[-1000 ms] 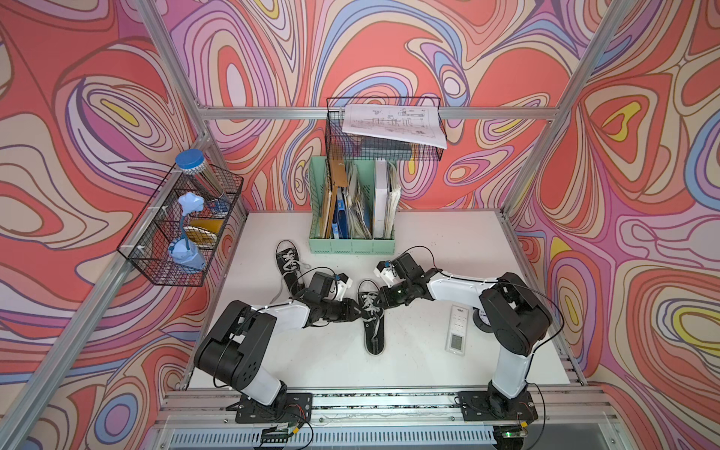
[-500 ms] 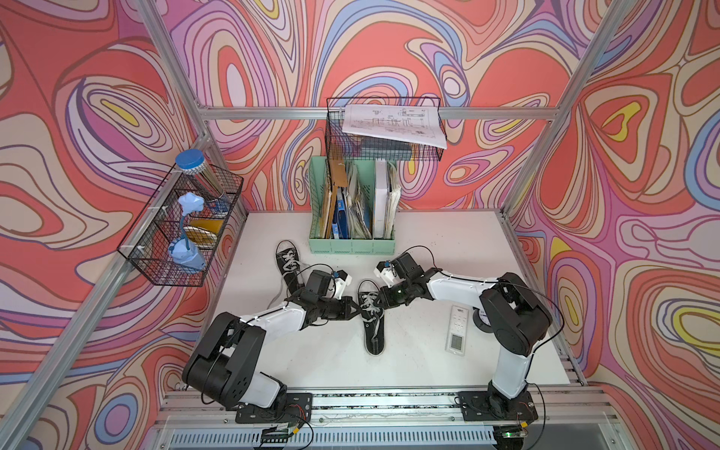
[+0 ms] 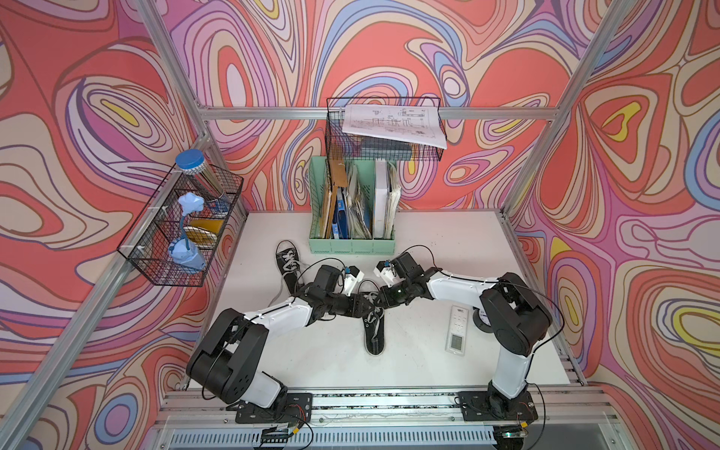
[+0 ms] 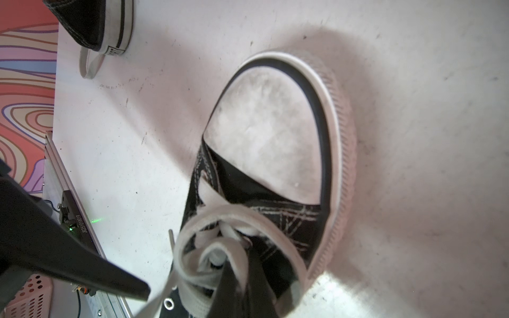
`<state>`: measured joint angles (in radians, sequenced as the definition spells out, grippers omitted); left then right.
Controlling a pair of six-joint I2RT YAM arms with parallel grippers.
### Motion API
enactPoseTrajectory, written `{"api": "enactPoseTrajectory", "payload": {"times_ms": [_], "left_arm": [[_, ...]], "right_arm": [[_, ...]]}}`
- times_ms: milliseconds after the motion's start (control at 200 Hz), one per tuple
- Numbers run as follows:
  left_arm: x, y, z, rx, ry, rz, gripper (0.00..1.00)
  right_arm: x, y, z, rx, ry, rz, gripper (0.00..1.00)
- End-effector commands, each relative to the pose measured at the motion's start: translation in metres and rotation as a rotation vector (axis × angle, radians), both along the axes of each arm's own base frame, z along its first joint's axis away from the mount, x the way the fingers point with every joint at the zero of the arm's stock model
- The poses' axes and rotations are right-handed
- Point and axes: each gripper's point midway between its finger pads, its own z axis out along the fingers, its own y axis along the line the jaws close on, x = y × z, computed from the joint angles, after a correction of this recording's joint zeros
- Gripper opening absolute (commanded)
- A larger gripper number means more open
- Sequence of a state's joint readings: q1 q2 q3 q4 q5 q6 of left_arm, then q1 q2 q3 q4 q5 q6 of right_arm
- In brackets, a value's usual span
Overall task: Tie the shoes
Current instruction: Cross the shoelace with the shoelace.
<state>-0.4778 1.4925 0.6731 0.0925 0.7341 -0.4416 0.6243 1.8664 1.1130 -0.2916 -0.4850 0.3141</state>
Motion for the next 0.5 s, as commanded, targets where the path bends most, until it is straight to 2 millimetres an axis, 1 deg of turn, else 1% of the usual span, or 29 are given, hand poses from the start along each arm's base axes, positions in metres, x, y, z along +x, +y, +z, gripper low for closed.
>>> {"api": "enactPoseTrajectory", "payload": {"times_ms": [0,70,145,255,416,456,466,496], "left_arm": [[-0.003,-0.002,0.006,0.006,-0.030,-0.051,0.45],[-0.007,-0.006,0.008,0.005,-0.027,-0.072,0.46],[-0.014,-0.016,0.012,0.002,-0.046,-0.107,0.46],[-0.019,-0.024,0.015,0.014,-0.056,-0.133,0.47],[-0.016,-0.018,0.013,0.072,-0.075,-0.108,0.49],[-0.015,-0.017,0.014,0.080,-0.082,-0.102,0.50],[-0.015,-0.017,0.014,0.081,-0.083,-0.102,0.51],[-0.015,-0.017,0.014,0.083,-0.087,-0.104,0.52]], "right_arm": [[0.004,0.001,0.009,-0.001,-0.033,0.005,0.00],[0.004,0.001,0.008,-0.003,-0.033,0.005,0.00],[0.005,0.000,0.009,-0.001,-0.037,0.004,0.00],[0.006,0.002,0.018,0.031,-0.039,0.005,0.00],[0.006,-0.004,0.035,0.078,-0.051,-0.005,0.00],[0.006,-0.005,0.034,0.086,-0.045,-0.007,0.00],[0.006,-0.005,0.043,0.100,-0.063,-0.007,0.00],[0.006,-0.004,0.048,0.116,-0.066,-0.007,0.00]]}}
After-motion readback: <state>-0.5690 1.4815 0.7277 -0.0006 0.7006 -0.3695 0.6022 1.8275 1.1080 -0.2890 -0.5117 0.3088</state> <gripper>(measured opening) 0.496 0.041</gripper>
